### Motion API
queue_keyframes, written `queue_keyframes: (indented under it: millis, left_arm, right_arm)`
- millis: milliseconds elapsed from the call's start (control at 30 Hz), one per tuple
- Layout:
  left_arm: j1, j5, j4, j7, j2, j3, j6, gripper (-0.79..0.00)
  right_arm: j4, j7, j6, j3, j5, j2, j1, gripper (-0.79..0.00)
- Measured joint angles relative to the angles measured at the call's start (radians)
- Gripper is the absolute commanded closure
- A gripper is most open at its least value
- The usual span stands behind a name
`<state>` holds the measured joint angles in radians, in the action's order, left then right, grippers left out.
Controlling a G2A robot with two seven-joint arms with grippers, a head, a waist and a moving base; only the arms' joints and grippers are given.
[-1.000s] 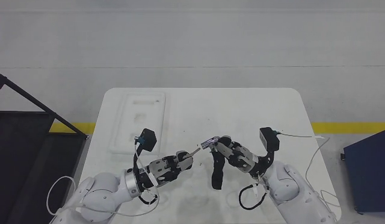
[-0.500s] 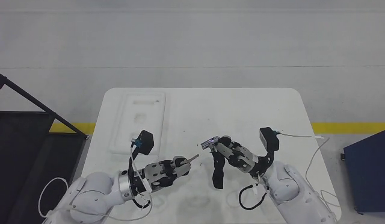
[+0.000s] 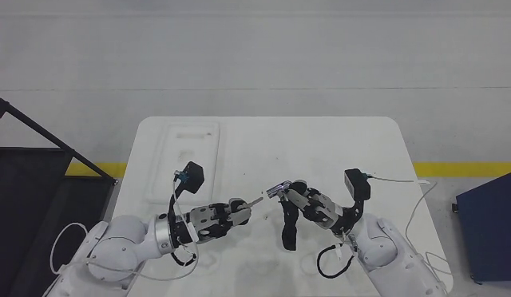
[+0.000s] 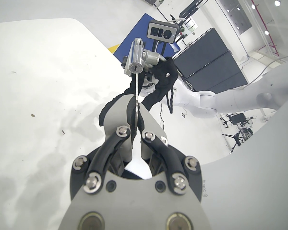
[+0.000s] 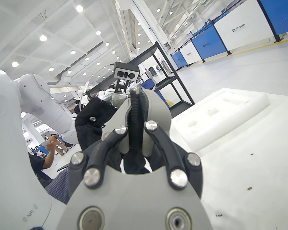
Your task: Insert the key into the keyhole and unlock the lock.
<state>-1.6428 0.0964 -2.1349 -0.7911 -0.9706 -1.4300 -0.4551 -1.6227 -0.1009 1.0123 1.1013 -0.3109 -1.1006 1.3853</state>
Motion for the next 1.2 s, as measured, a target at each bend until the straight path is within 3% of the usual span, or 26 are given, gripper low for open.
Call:
queue_keyframes:
  millis: [600, 1200]
  left_arm:
    - [0.072, -0.005, 0.033, -0.03, 0.002, 0.048, 0.021, 0.0]
    - [0.065, 0.012, 0.027, -0.011, 0.007, 0.047, 0.026, 0.0]
  right_arm:
    - [0.0, 0.0, 0.0, 0.0, 0.0, 0.0, 0.0, 0.0]
    - [0.0, 0.0, 0.0, 0.0, 0.0, 0.0, 0.0, 0.0]
